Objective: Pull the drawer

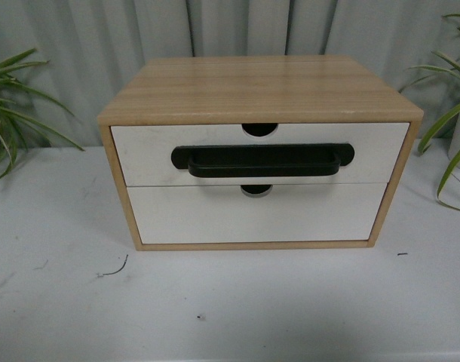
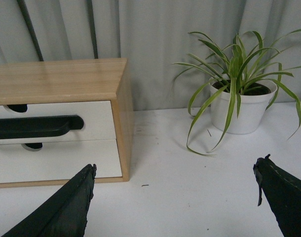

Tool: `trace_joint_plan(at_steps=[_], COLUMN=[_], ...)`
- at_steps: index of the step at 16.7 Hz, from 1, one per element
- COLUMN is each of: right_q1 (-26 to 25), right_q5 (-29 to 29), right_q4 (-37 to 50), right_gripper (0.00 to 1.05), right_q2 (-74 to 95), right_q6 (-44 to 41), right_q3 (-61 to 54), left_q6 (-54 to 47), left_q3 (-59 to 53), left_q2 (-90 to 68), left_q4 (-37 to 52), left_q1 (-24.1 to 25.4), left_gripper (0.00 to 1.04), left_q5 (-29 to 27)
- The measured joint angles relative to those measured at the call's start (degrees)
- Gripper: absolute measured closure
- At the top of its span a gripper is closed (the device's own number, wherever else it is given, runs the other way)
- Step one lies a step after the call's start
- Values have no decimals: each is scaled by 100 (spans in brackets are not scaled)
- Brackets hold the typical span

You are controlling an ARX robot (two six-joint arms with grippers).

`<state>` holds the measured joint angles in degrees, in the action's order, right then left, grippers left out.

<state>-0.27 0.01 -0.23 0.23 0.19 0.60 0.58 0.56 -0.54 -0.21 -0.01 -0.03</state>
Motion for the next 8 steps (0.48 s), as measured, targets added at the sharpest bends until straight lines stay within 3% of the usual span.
trace_joint_plan(at_steps=[8], right_q1=[0], right_q5=[0], right_q4=[0], right_gripper=[6], right_q2=[0], right_q6=[0], right_q3=[0], left_q6=[2], left_q3=[0], left_q2=[0], left_q4=[0], left_q1=[0], left_gripper=[7], left_q5=[0])
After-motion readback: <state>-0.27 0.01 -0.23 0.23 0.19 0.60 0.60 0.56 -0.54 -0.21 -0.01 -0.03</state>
